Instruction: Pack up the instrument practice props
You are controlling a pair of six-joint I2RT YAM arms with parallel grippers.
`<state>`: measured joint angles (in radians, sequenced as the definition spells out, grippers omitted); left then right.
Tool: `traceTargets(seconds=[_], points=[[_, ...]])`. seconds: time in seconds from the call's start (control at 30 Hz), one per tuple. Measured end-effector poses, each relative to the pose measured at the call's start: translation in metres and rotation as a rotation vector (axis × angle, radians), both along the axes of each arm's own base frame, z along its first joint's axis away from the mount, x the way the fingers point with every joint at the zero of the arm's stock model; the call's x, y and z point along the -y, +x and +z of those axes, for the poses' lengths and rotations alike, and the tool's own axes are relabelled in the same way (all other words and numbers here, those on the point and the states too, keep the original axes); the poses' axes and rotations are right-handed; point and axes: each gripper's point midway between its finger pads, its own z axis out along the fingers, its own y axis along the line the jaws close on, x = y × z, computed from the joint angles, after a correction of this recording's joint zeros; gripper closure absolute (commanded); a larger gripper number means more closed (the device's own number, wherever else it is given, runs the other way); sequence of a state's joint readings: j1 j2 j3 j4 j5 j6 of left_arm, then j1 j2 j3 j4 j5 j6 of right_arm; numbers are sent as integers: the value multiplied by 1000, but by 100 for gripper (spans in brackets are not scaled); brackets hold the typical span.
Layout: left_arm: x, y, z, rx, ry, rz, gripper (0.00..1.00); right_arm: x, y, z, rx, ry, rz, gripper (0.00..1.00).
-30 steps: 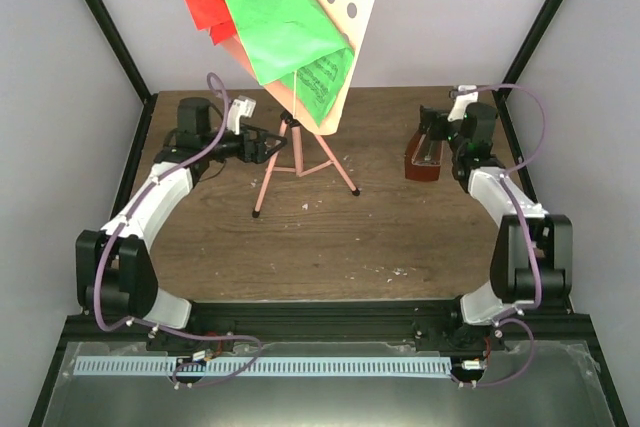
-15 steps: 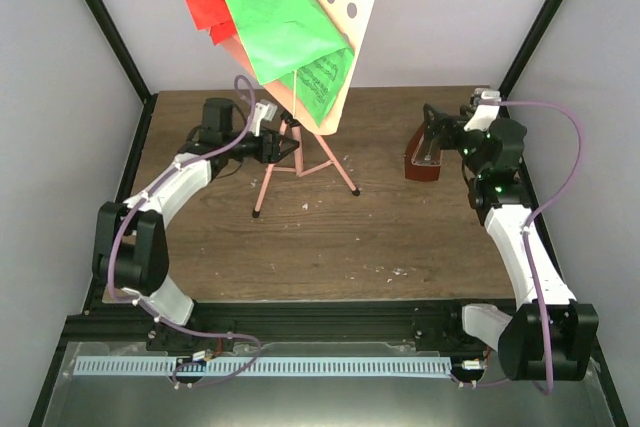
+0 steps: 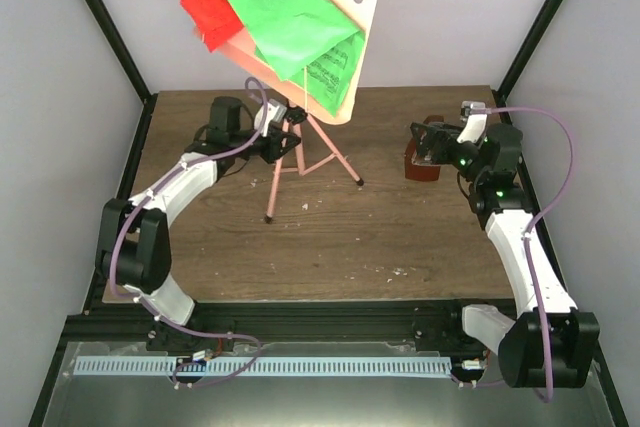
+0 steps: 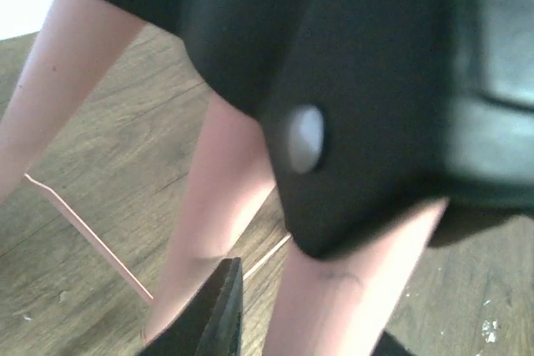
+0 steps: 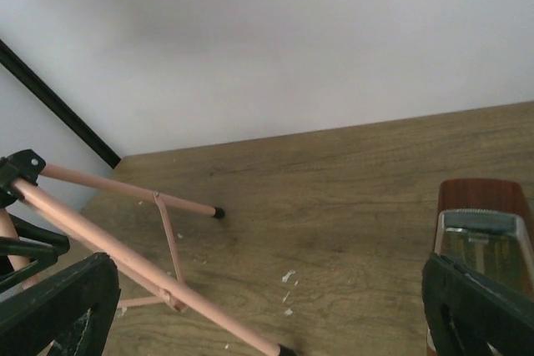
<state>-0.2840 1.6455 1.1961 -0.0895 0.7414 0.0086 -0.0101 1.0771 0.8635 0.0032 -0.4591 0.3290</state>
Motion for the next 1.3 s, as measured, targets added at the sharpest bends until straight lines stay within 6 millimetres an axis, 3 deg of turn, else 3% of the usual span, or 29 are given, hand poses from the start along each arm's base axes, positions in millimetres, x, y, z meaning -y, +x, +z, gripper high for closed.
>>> traceTargets(seconds=[0.13, 0.37, 0.57, 0.73, 0.97, 1.3], points=[[0, -4, 5, 73, 42, -6, 97, -4, -5, -3, -47, 7, 25, 0], [-10, -24, -1, 51, 128, 73, 100, -12, -12, 16, -43, 20, 75, 0], [1, -58, -5, 37, 185, 154, 100, -20, -18, 8, -94, 68, 121, 0], [17, -77, -7, 19, 196, 249, 100, -24, -23, -14, -168, 120, 134, 0], [28, -69, -7, 1, 212, 419, 100, -28, -32, -21, -211, 144, 142, 0], [53, -32, -6, -38, 212, 581, 100, -32, -54, -25, -220, 145, 154, 0]])
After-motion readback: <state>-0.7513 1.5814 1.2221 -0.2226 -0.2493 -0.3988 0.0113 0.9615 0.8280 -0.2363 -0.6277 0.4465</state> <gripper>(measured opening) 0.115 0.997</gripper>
